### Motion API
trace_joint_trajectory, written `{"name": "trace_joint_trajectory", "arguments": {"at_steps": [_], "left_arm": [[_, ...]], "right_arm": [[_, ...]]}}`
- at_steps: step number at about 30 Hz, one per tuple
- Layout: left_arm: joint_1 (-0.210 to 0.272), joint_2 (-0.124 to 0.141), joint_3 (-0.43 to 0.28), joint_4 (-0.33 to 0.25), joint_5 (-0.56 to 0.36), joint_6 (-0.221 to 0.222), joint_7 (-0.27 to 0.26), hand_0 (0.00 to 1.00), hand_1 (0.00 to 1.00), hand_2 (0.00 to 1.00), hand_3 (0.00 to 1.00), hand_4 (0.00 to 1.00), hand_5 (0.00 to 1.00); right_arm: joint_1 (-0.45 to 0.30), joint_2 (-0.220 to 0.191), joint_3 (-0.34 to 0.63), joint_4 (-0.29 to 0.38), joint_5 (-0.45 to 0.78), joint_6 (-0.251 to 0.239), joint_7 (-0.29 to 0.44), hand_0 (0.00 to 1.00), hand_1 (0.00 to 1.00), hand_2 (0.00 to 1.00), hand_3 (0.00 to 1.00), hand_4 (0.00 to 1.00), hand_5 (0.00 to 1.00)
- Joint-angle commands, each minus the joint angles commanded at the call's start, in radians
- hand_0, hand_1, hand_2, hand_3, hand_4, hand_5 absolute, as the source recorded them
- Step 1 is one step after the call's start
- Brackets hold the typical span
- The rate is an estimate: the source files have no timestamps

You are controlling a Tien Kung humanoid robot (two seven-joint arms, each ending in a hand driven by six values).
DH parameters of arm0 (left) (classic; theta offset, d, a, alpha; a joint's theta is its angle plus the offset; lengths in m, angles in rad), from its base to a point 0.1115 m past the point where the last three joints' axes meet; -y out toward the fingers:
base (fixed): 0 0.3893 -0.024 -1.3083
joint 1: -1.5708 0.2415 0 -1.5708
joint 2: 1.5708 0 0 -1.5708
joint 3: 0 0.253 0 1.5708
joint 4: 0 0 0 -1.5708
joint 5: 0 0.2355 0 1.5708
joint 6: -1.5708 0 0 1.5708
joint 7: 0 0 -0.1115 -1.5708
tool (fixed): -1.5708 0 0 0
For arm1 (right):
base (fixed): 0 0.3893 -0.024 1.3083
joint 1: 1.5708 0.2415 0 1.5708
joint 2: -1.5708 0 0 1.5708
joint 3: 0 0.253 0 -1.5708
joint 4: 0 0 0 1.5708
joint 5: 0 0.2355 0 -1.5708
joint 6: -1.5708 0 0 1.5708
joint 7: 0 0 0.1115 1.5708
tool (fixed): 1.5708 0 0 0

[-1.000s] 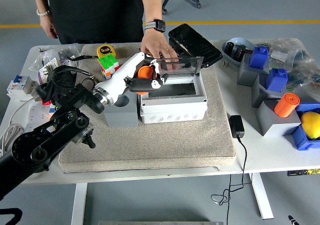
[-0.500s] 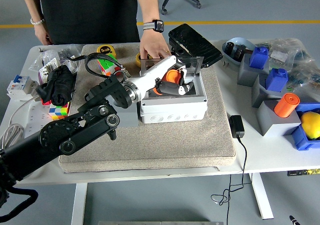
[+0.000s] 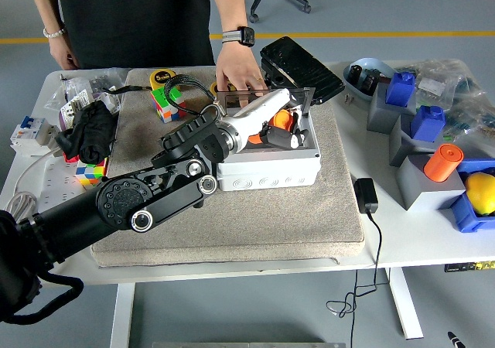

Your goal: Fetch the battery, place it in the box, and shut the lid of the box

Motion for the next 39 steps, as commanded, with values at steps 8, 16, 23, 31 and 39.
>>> {"name": "trace_joint_trajectory", "arguments": {"at_steps": [8, 16, 23, 31, 39], "left_arm": [[-0.022, -0.01, 0.026, 0.068, -0.01, -0.005, 0.007, 0.131, 0.13, 0.188, 0.304, 0.74, 0.002], [-0.041, -0.01, 0.028, 0.102, -0.015, -0.008, 0.001, 0.156, 0.196, 0.308, 0.345, 0.86, 0.002], [-0.039, -0.01, 0.031, 0.116, -0.03, -0.008, -0.009, 0.189, 0.267, 0.341, 0.367, 0.864, 0.002], [-0.04, -0.01, 0.032, 0.123, -0.043, 0.0, -0.029, 0.187, 0.276, 0.347, 0.38, 0.853, 0.002], [-0.039, -0.01, 0.029, 0.126, -0.058, -0.004, -0.045, 0.337, 0.527, 0.495, 0.467, 0.857, 0.002]], "right_arm": [[0.0, -0.001, 0.005, 0.004, -0.012, -0.003, 0.001, 0.725, 0.665, 0.653, 0.598, 0.998, 0.612], [0.0, -0.002, 0.015, 0.006, -0.02, -0.005, 0.002, 0.725, 0.665, 0.653, 0.598, 0.998, 0.61], [0.0, -0.002, 0.021, 0.008, -0.026, -0.006, 0.003, 0.726, 0.665, 0.653, 0.598, 0.998, 0.61], [0.001, -0.002, 0.029, 0.011, -0.035, -0.009, 0.006, 0.726, 0.665, 0.653, 0.597, 0.998, 0.609], [0.002, -0.002, 0.037, 0.014, -0.044, -0.012, 0.01, 0.726, 0.664, 0.654, 0.597, 0.998, 0.609]]}}
